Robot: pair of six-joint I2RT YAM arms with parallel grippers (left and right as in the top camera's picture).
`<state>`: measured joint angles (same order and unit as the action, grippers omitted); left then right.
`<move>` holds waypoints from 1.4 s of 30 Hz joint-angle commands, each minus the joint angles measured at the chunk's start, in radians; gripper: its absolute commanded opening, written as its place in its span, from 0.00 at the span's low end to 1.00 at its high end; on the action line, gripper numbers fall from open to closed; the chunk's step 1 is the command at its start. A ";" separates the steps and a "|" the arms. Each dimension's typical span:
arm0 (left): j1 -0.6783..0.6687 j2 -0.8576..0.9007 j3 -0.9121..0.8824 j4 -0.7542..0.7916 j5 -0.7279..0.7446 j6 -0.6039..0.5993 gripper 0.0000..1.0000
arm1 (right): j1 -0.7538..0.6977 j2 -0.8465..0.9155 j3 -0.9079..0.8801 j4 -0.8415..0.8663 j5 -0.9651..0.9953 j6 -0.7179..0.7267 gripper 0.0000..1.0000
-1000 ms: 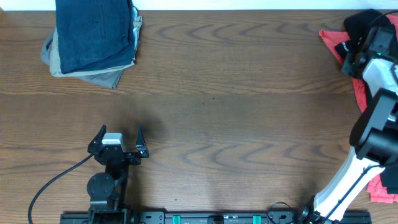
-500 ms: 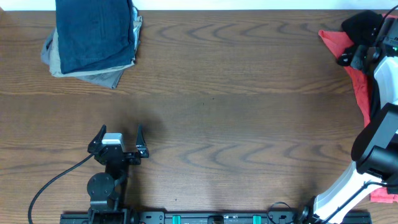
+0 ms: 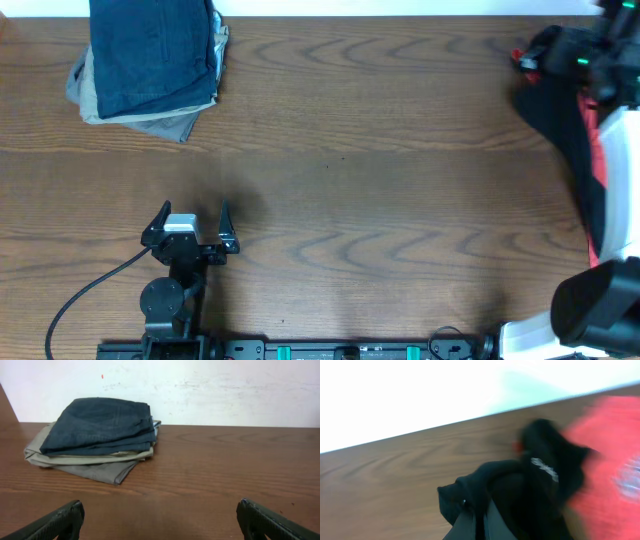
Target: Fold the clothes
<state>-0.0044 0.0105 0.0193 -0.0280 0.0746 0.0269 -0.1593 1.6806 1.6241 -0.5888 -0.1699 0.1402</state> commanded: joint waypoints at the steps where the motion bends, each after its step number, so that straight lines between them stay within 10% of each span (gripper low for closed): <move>1: 0.004 -0.006 -0.015 -0.035 0.011 0.003 0.98 | 0.148 -0.003 0.006 -0.014 -0.116 0.047 0.01; 12: 0.004 -0.006 -0.015 -0.035 0.011 0.003 0.98 | 0.721 0.127 0.005 -0.093 -0.122 0.069 0.02; 16: 0.004 -0.006 -0.015 -0.035 0.011 0.003 0.98 | 0.824 0.145 0.005 -0.119 -0.102 0.068 0.18; 18: 0.004 -0.006 -0.015 -0.035 0.011 0.003 0.98 | 0.838 0.131 0.005 -0.131 -0.089 0.068 0.61; 26: 0.004 -0.006 -0.015 -0.035 0.011 0.003 0.98 | 0.698 0.007 0.005 -0.284 0.051 0.069 0.99; 42: 0.004 -0.006 -0.015 -0.035 0.011 0.003 0.98 | 0.271 0.029 -0.035 -0.447 0.117 0.143 0.99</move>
<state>-0.0044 0.0105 0.0193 -0.0280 0.0746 0.0269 0.1150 1.6646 1.6192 -1.0508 -0.0334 0.2676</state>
